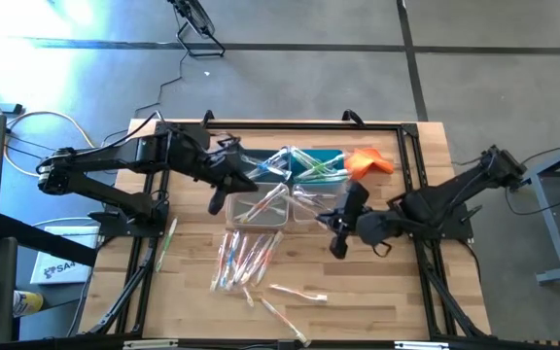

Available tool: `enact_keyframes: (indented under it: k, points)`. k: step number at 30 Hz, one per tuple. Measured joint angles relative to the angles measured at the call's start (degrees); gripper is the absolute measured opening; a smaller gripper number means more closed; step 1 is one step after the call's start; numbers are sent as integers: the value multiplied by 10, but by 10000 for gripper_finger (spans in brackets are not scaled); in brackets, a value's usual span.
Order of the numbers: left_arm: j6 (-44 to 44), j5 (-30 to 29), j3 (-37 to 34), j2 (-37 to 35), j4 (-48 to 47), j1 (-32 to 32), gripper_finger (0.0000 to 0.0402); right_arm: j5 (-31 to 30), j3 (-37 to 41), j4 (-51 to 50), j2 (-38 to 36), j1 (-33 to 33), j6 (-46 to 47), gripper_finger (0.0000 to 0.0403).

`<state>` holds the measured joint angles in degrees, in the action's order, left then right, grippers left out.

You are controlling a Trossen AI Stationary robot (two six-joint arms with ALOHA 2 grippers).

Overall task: Pick & Place Toothbrushes
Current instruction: Put the orange toothbrush into the gray bin

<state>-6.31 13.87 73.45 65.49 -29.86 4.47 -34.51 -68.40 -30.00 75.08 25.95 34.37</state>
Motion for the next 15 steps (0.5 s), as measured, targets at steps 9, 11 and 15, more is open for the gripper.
enact_keyframes:
  k: [9, 11, 15]
  points:
    - [5, 0, 0, 0, 101, 0, 1, 2, 0, 88, -11, -63, -124, 8]
    - [5, 0, 0, 0, 115, 0, 1, 4, 0, 113, -13, -74, -152, 8]
    - [5, -1, 0, 6, 154, 0, 1, 20, 0, 167, -16, -96, -198, 8]
